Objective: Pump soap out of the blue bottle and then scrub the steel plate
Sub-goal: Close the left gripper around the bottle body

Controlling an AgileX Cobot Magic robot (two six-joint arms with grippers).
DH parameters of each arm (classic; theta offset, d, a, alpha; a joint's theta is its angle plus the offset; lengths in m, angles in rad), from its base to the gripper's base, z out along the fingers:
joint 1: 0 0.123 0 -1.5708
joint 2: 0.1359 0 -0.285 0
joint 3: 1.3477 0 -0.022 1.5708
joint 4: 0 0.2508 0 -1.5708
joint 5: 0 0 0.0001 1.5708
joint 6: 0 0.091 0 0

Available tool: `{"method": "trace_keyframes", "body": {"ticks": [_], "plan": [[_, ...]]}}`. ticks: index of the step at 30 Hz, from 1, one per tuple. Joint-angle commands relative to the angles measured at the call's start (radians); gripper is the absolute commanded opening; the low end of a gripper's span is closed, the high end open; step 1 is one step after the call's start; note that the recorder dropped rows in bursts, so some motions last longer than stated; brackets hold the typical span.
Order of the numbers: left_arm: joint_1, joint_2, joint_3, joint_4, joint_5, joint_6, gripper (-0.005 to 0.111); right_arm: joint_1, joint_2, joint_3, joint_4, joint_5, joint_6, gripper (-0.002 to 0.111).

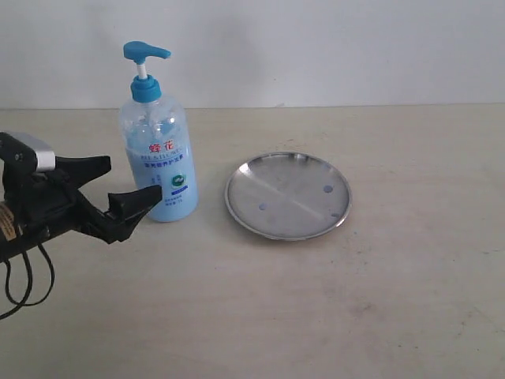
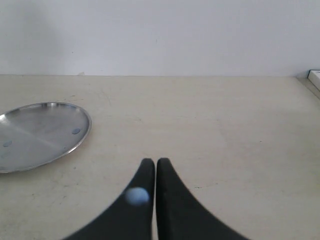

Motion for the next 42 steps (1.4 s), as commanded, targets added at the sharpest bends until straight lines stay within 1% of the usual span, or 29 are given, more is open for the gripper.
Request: {"method": "trace_keyframes", "body": {"ticks": [1, 10, 18, 23, 26, 30, 32, 39, 41, 42], "plan": [[-0.003, 0.040, -0.056, 0.015, -0.013, -0.019, 0.109, -0.005, -0.005, 0.003, -0.005, -0.004, -0.004, 0.000], [-0.007, 0.105, -0.177, 0.004, -0.013, -0.017, 0.109, -0.005, -0.005, 0.003, -0.005, -0.004, -0.004, 0.000], [-0.059, 0.216, -0.288, 0.000, -0.013, -0.017, 0.109, -0.005, -0.005, 0.003, -0.005, -0.004, -0.004, 0.000], [-0.101, 0.252, -0.316, -0.082, -0.013, -0.013, 0.109, -0.005, -0.005, 0.003, -0.005, -0.004, -0.004, 0.000], [-0.129, 0.271, -0.326, -0.182, -0.013, 0.002, 0.109, -0.005, -0.005, 0.003, -0.005, -0.004, -0.004, 0.000], [-0.173, 0.280, -0.328, -0.352, -0.013, 0.009, 0.109, -0.005, -0.005, 0.003, -0.005, -0.041, -0.004, 0.000], [-0.185, 0.280, -0.328, -0.386, -0.013, 0.009, 0.109, -0.005, -0.005, 0.003, -0.005, -0.049, -0.004, 0.000], [-0.185, 0.280, -0.328, -0.380, -0.013, 0.005, 0.109, -0.005, -0.005, 0.003, -0.005, -0.051, -0.004, 0.000], [-0.185, 0.280, -0.328, -0.380, -0.013, 0.005, 0.106, -0.005, -0.005, 0.003, -0.005, -0.051, -0.004, 0.000], [-0.185, 0.280, -0.328, -0.380, -0.013, 0.005, 0.103, -0.005, -0.005, 0.003, -0.005, -0.051, -0.004, 0.000]]}}
